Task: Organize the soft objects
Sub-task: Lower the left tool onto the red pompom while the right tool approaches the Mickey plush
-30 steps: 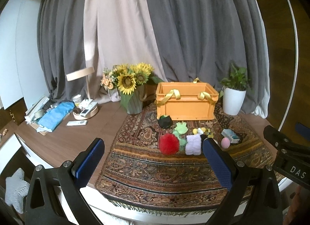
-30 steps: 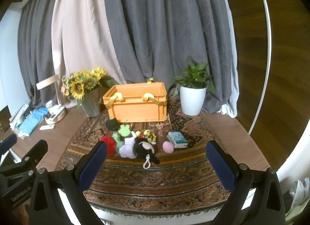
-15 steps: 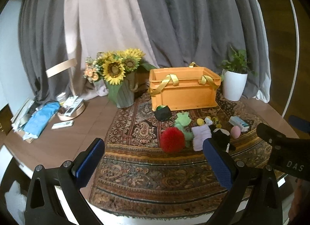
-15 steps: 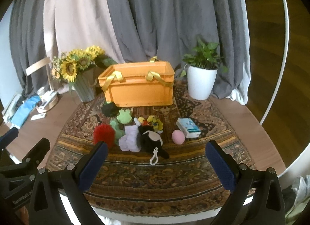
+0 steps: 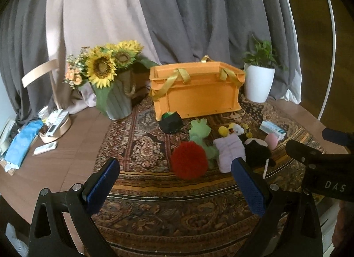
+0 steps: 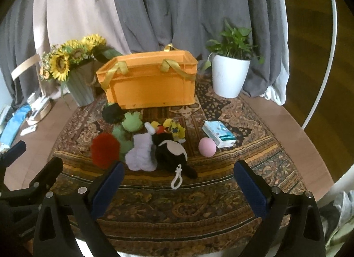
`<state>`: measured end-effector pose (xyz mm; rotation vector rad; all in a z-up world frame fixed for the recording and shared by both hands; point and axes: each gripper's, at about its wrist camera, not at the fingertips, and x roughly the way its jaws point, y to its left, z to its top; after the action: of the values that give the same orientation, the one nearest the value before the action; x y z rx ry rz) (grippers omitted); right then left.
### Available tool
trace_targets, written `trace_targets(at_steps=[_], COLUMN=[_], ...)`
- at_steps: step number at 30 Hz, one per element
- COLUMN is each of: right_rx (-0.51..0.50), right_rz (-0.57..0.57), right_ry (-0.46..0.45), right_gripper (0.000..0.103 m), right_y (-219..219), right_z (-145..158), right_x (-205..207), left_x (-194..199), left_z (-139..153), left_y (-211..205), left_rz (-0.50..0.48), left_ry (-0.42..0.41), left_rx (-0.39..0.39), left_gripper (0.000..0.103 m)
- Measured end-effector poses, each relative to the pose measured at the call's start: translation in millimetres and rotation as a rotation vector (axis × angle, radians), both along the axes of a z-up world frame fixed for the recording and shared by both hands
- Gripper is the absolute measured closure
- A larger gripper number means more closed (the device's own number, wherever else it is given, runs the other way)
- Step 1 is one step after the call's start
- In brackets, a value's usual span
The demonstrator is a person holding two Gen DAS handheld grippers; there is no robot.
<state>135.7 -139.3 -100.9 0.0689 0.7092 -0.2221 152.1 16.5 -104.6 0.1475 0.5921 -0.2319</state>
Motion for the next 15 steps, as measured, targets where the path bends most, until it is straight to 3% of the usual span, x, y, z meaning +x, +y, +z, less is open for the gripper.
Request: trace_targets(at_steps=[15], right_rx=[-0.002], right_rz=[0.097], right_ry=[0.129], right_gripper=[0.017], right_y=[-24.3], right_z=[-65.0], right_x=[60.0], left_x=[48.9], left_z=[-63.8], left_y=[-28.7], left_rz=[0.064], left_ry=[0.102], left_rx=[0.071], left_gripper=[0.007])
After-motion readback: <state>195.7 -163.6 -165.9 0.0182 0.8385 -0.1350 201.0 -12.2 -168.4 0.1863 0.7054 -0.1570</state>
